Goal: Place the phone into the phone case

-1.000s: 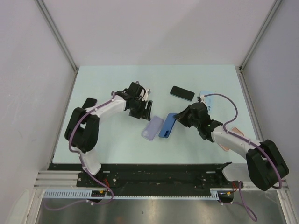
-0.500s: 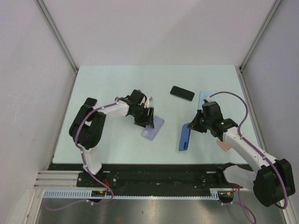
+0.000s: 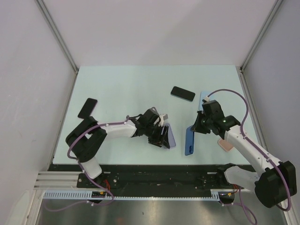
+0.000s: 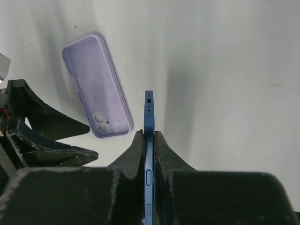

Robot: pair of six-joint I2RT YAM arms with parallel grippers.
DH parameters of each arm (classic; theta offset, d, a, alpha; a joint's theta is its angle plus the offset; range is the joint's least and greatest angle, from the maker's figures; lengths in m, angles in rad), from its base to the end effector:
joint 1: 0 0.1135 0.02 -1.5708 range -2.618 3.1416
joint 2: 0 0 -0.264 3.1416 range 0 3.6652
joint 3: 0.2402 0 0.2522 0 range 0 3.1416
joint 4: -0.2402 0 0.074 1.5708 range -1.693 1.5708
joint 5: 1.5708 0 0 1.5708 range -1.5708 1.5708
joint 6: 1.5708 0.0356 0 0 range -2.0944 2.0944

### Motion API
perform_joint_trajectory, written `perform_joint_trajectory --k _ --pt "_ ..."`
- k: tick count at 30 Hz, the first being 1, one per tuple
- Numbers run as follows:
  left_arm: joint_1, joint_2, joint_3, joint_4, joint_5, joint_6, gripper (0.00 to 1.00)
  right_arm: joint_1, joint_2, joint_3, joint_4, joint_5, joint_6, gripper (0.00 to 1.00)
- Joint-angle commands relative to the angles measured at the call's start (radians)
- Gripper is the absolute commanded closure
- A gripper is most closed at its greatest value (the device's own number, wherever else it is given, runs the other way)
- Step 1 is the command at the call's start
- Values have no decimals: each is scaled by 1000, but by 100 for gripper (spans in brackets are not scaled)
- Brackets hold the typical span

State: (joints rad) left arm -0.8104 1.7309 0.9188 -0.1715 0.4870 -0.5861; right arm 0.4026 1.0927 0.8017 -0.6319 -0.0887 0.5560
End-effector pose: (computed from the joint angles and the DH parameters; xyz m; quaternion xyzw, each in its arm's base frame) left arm 0.2171 -0.2525 0.1498 0.1733 0.9153 -0.3573 0.0668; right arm 0.1979 0.0877 0.2478 0.0585 0.9453 0.1839 0.2628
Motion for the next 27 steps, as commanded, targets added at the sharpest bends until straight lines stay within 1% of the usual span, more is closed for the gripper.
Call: perform_joint_trajectory --k 1,2,3,4,5,6,7,8,9,10,11,12,15,16,21,22,27 --pt "-1 -123 -3 37 -53 -81 36 62 -5 88 -29 73 -16 100" --pt "10 -157 2 12 -117 -75 35 86 18 123 -38 128 -13 100" --pt "17 -177 6 -32 -146 -57 33 132 32 142 -60 154 -10 100" --pt "26 -198 5 -49 -181 -49 29 163 51 168 -74 185 -7 100" --pt "46 -239 2 -81 -241 -41 26 188 96 215 -89 238 -4 100" --pt "59 -258 -12 -97 -272 -34 24 237 125 244 -118 260 -2 100" --pt "71 -278 -21 -108 -298 -32 17 255 151 270 -132 276 1 100" --pt "97 -301 -34 -115 -316 -31 12 274 179 296 -144 303 1 100" --pt "111 -342 -47 -129 -350 -31 8 295 237 356 -173 319 4 100" --pt "125 -369 -79 -132 -363 -31 2 338 271 385 -190 335 5 100" --pt "148 -392 -98 -134 -373 -32 1 363 307 422 -209 380 5 100" --pt "158 -437 -116 -138 -395 -40 0 383 372 485 -242 401 5 100" --pt "195 -504 -175 -174 -470 -58 0 439 473 577 -288 440 -4 100" --pt "204 -539 -198 -183 -482 -61 0 452 537 634 -298 446 -11 100" --pt "290 -622 -262 -207 -479 -67 0 487 714 798 -383 526 -37 100" --pt "304 -642 -268 -207 -478 -69 0 487 769 848 -397 533 -41 100" --pt "326 -691 -301 -204 -476 -96 0 507 878 944 -459 587 -70 100"
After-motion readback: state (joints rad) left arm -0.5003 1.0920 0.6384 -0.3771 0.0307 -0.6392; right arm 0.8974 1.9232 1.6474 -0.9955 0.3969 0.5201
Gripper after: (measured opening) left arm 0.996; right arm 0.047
